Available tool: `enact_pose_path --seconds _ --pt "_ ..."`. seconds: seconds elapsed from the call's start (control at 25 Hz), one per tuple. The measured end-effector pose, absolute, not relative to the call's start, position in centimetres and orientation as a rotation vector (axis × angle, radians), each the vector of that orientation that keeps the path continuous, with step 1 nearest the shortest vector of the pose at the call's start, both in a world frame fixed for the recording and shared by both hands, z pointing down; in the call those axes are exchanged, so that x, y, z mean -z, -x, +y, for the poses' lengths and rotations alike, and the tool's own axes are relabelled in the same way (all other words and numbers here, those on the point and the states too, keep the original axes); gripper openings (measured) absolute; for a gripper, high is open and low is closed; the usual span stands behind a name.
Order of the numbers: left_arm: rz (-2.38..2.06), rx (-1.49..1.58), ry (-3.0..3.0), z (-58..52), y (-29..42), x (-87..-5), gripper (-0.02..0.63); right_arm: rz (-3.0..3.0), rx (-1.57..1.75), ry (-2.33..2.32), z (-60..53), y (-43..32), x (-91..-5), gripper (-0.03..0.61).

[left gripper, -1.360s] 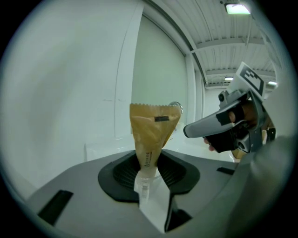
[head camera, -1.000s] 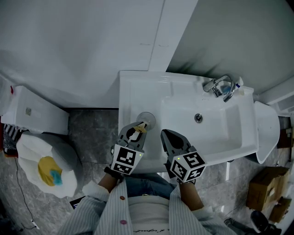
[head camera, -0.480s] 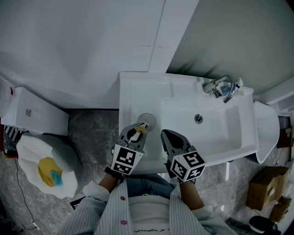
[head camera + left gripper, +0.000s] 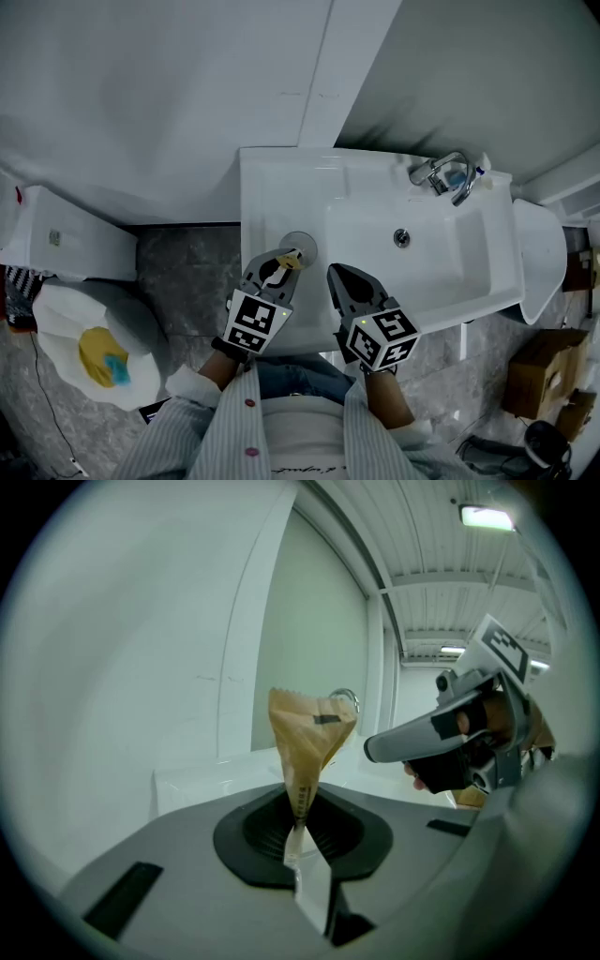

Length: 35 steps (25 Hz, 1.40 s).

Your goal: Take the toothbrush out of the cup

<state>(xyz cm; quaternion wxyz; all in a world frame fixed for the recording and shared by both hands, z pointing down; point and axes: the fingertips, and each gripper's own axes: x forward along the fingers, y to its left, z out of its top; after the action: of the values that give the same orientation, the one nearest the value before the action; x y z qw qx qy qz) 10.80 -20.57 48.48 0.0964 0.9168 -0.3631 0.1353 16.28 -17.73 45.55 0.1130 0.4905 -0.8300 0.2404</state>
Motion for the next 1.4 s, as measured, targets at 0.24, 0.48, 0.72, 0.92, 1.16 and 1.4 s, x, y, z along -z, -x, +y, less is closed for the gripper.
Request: enact_pose_path --seconds 0.24,0.48,0.72,0.92,1.16,1.4 --pt "-1.033 -0.378 -2.742 -20.8 -10.7 -47.2 0.037 -2.426 -0.701 -1.472 -17.9 -16.2 -45.0 0.011" --pt "-0.977 -0.339 -2.772 -20.7 -10.6 -45.5 0.037 -2.428 -0.687 -1.493 -18.0 -16.1 -44.4 0.011" --pt "-0.946 -0.266 -2.786 -20.7 -10.3 -43.1 0.037 -2.434 -0.671 -1.523 -18.0 -16.0 -43.6 0.011" --pt "-0.931 -0.198 -2.788 -20.5 -9.8 -40.9 0.037 -2.439 -0.666 -1.545 -17.8 -15.8 -43.0 0.011" --pt "-0.911 -0.127 -2.788 -20.3 -9.0 -37.9 0.037 -2.448 -0.663 -1.561 -17.6 -15.5 -42.6 0.011" --pt "-0.887 -0.071 -2.797 -19.8 -7.9 -35.1 0.037 -2.465 -0.659 -1.568 -17.6 -15.2 -42.1 0.011"
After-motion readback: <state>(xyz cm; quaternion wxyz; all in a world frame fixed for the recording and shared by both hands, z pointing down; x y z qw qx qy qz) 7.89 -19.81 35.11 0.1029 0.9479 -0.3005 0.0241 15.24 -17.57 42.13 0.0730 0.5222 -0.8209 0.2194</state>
